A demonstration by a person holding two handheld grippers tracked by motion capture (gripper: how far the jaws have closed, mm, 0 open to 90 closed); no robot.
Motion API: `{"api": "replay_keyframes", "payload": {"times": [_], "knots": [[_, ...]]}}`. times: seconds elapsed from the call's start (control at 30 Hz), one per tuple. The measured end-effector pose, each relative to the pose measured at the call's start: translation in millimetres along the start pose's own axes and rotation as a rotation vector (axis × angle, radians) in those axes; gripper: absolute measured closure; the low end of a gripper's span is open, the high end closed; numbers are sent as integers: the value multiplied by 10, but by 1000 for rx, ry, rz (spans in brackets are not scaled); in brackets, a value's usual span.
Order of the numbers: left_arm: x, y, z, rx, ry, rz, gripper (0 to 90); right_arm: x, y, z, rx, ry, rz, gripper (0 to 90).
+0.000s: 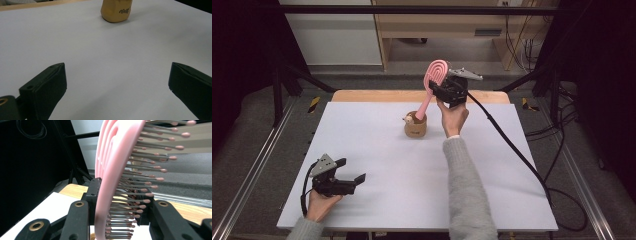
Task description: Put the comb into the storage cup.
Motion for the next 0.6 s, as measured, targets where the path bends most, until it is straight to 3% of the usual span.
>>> {"api": "replay_keyframes", "payload": {"times": [0.6], "knots": [[-3,2,-6,0,2,3,15,-10,163,-161,38,24,-6,639]]}}
Point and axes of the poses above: each handheld gripper's, and its own axes: z roughly backward along the jaws, y roughly out of its underside, x roughly to its left, the point moved 4 cm from there along -z, roughly forward along the jaws, and after that the axes turned 4 degrees about -z, right-handed, at the moved point
